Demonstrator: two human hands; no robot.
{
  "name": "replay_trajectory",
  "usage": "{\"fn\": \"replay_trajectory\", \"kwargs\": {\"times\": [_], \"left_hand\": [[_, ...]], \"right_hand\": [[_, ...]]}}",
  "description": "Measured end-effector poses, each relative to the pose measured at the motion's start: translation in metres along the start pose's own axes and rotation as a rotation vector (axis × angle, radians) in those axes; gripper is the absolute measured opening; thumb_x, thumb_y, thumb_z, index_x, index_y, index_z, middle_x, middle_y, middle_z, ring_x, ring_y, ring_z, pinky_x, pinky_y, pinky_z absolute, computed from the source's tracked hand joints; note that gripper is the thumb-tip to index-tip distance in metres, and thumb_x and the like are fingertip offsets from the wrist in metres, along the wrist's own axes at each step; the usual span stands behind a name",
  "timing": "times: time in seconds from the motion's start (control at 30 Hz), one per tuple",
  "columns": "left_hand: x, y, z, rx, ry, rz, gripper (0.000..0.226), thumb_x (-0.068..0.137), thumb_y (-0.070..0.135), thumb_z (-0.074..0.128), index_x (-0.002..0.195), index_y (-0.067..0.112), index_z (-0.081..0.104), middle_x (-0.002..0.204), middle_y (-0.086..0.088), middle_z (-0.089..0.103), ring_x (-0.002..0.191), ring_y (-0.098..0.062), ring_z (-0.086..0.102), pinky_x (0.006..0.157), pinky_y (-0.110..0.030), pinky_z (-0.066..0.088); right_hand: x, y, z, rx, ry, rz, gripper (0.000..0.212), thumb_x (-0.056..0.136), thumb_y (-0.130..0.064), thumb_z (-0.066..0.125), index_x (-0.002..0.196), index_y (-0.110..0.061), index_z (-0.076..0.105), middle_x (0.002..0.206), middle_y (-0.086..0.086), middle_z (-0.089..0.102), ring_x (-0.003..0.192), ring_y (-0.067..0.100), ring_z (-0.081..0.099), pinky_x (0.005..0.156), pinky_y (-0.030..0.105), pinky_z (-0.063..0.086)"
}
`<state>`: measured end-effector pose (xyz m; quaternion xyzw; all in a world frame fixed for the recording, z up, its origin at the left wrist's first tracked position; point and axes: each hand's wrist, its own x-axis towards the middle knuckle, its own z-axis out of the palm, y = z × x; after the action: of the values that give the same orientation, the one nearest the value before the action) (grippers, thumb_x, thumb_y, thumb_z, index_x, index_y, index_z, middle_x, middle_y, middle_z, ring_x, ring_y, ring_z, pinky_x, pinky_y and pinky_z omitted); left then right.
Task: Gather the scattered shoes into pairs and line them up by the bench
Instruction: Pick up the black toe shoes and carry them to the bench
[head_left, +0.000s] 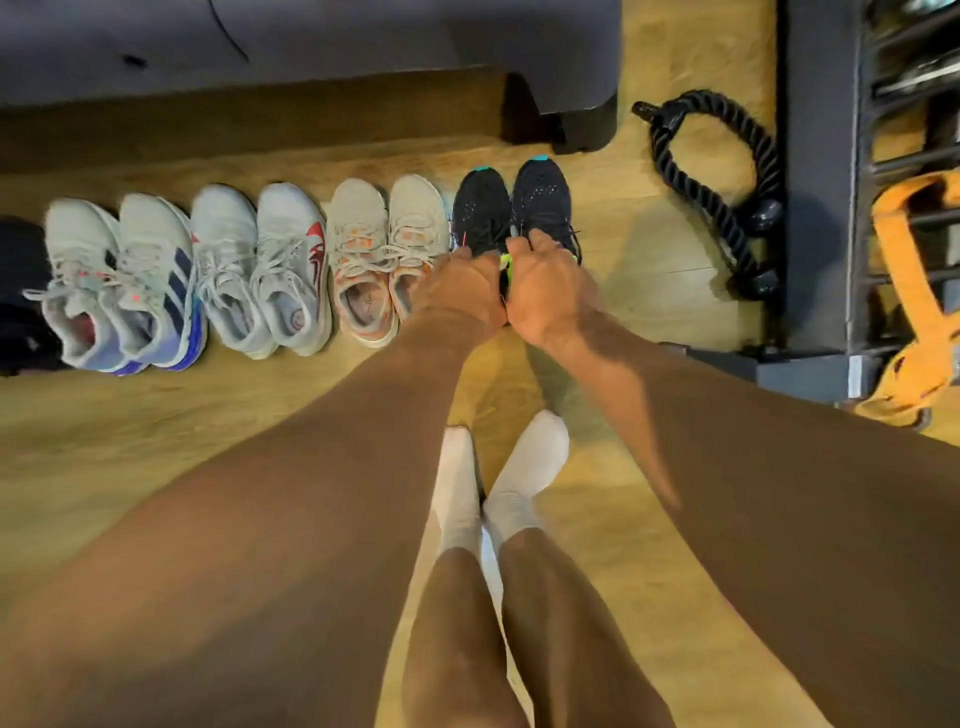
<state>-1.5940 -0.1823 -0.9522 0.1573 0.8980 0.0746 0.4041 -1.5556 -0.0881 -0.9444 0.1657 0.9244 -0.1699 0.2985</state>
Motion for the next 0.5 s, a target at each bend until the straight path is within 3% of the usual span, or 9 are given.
{"fn": "replay_trajectory", "kwargs": {"times": [0.17, 0.3, 0.5], "left_hand": [[-0.134, -0.007, -0.134, -0.034, 0.181, 0.017, 0.045, 0.090, 0.028, 0.050, 0.135, 0.020, 0.049, 0.140, -0.014, 0.044, 0.129, -0.035, 0.039, 0.108, -0.047, 0.033], [-0.261, -0.012, -0.230, -0.049, 0.384, 0.030, 0.048, 0.087, 0.027, 0.051, 0.135, 0.022, 0.049, 0.138, -0.012, 0.046, 0.127, -0.034, 0.042, 0.109, -0.047, 0.031], [-0.430, -0.031, -0.310, -0.090, 0.644, -0.073, 0.050, 0.087, 0.031, 0.052, 0.136, 0.022, 0.049, 0.137, -0.009, 0.049, 0.125, -0.034, 0.045, 0.106, -0.048, 0.032]], "right_hand": [[-0.111, -0.078, -0.134, -0.069, 0.105, -0.187, 0.035, 0.098, -0.030, 0.040, 0.128, -0.013, 0.048, 0.134, 0.010, 0.046, 0.122, 0.033, 0.045, 0.099, 0.047, 0.039], [-0.209, -0.141, -0.233, -0.141, 0.251, -0.358, 0.038, 0.098, -0.037, 0.037, 0.128, -0.016, 0.048, 0.138, 0.007, 0.044, 0.129, 0.029, 0.042, 0.101, 0.046, 0.038], [-0.337, -0.221, -0.309, -0.179, 0.369, -0.506, 0.048, 0.098, -0.044, 0.037, 0.139, -0.018, 0.042, 0.146, 0.006, 0.040, 0.131, 0.027, 0.040, 0.103, 0.045, 0.034]]}}
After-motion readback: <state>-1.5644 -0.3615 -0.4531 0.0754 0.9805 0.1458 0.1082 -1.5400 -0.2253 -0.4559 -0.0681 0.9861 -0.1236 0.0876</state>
